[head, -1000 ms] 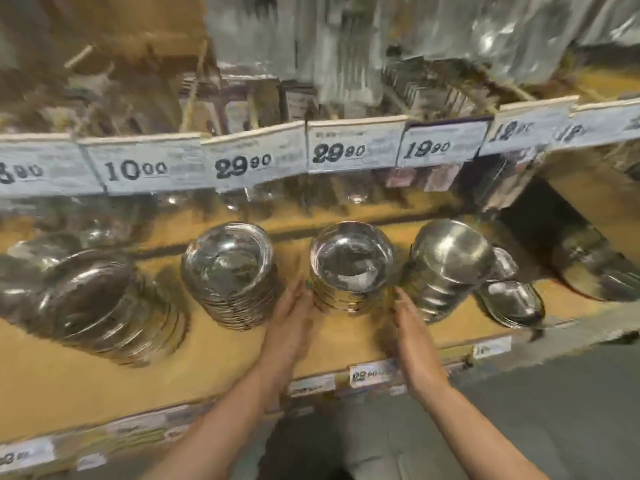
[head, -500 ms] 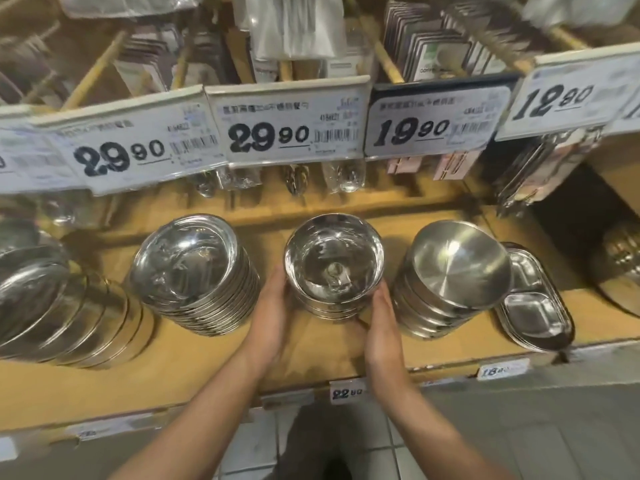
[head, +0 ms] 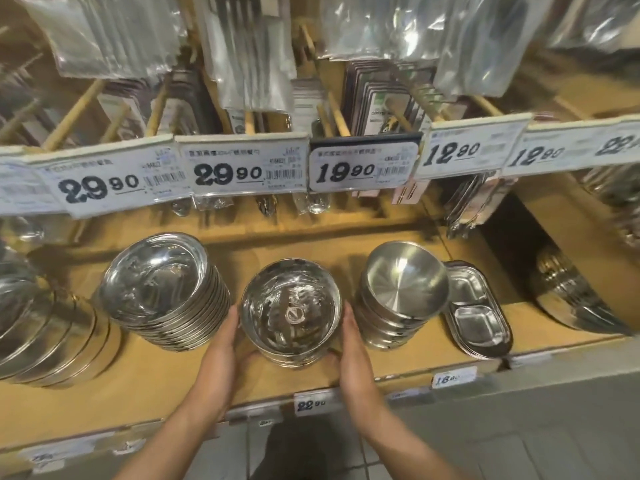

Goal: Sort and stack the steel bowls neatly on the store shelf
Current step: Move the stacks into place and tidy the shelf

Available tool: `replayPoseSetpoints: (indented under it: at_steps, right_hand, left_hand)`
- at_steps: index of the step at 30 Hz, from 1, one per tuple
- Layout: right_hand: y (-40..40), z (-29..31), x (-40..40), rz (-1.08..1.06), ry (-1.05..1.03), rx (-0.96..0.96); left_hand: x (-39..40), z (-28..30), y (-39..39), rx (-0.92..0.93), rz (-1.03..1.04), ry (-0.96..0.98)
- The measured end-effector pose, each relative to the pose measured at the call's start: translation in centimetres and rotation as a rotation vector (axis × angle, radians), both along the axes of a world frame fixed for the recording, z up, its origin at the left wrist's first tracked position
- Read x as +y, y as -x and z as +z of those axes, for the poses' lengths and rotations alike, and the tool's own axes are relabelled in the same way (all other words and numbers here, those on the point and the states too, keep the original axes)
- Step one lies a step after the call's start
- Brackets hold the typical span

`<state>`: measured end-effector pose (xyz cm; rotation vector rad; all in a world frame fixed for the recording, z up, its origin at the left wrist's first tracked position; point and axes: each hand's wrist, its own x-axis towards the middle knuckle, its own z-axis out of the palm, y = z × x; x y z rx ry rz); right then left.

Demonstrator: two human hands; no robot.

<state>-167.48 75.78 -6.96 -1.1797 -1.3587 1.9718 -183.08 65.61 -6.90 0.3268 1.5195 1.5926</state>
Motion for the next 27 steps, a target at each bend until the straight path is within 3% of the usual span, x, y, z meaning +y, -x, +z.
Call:
replayPoseSetpoints:
  at_steps: [13, 21, 27]
  right_hand:
    - [-2.4, 3.1, -2.6, 0.051, 0.070, -0.033]
    - [-3.8, 9.1, -4.8, 0.059, 0.022, 0.012]
    - [-3.0, 12.5, -6.8, 0.041, -0.071, 0.012]
  left_hand:
    - [-2.1, 1.7, -2.1, -0.079, 0.009, 0.055]
    - [-4.4, 7.4, -3.0, -0.113, 0.066, 0.025]
    - [-6.2, 11.5, -2.0, -0.039, 0.003, 0.006]
